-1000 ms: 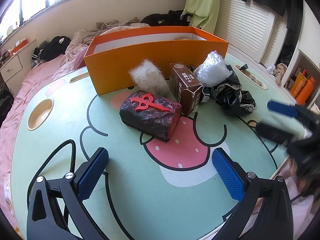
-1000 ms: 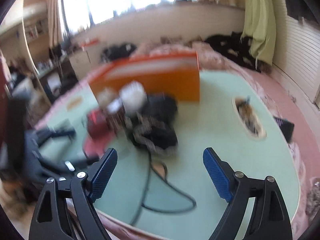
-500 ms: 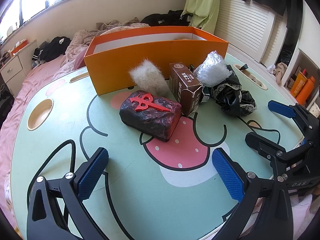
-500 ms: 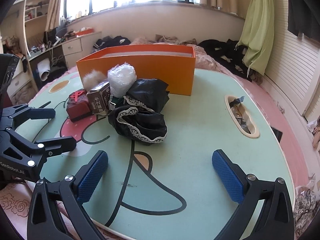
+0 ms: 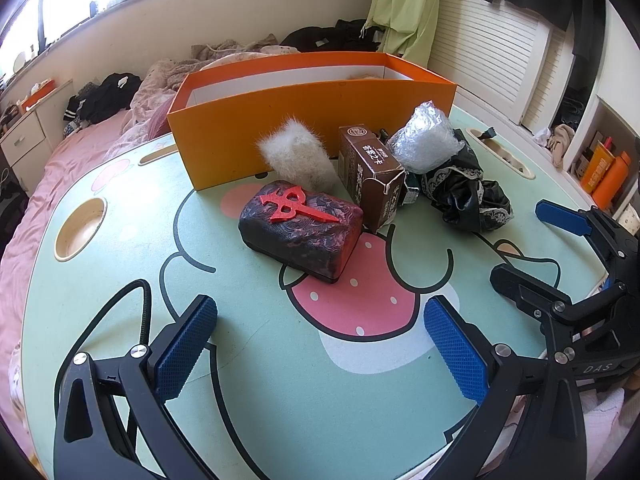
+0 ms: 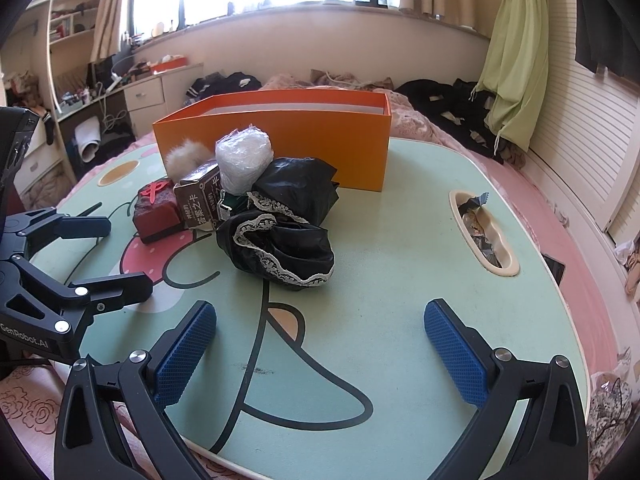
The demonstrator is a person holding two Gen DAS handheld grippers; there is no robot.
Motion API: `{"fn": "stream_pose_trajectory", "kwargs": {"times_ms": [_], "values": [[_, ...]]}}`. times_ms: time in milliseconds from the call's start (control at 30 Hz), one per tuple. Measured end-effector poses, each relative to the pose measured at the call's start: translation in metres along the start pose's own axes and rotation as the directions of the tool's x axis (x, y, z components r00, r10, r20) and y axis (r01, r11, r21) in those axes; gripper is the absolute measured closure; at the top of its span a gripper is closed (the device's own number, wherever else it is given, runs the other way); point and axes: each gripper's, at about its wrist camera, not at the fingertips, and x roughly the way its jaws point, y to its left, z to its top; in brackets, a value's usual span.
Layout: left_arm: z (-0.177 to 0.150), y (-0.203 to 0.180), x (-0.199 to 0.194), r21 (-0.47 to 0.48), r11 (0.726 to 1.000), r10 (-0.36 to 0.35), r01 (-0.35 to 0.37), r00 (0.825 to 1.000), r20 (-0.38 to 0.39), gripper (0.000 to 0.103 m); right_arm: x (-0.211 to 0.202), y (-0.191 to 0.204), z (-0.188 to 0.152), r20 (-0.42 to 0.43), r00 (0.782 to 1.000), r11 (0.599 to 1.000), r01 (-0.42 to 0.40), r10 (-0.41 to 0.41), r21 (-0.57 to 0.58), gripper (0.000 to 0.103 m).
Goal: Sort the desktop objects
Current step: 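Reach into the orange box and grasp the blue tin with the left gripper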
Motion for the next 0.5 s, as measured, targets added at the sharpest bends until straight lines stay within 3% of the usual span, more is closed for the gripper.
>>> {"fn": "stream_pose_trajectory", "kwargs": {"times_ms": [167,200,233,267,400,500], "values": [[0.006,-0.001,-0.003,0.004,1.0,0.005,-0.005,1.0,-0.016,0.003,-0.001,0.0,0.002,0.0,1.0,1.0,-0.003,0.003,0.005,0.0],[0.01,-0.001,-0.006,-0.001,1.0,-0.012,0.012,1.0,-0.015,0.011,-0.002,0.001,0.003,0.0,1.0,1.0,-0.003,0.003,0.005,0.0],[0.021,0.0,-0.013,-0.009,0.999,-0.04,0.04,0.999,-0.01,0.02,-0.002,0.0,0.002,0.001,1.0,1.0,-0.003,0.003,0.005,0.0],[0.031,0.0,-0.018,-0.015,0.998,-0.053,0.053,0.999,-0.001,0.021,-0.002,0.001,0.003,0.001,1.0,1.0,-0.002,0.002,0.005,0.0],[0.093,0.0,-0.036,-0.018,0.994,-0.106,0.107,0.994,0.04,0.021,-0.002,0.001,0.004,0.001,1.0,1.0,-0.002,0.002,0.006,0.0],[0.148,-0.002,-0.014,-0.048,0.985,-0.168,0.165,0.985,-0.044,0.021,-0.002,0.001,0.003,0.002,1.0,1.0,-0.002,0.002,0.007,0.0]]}}
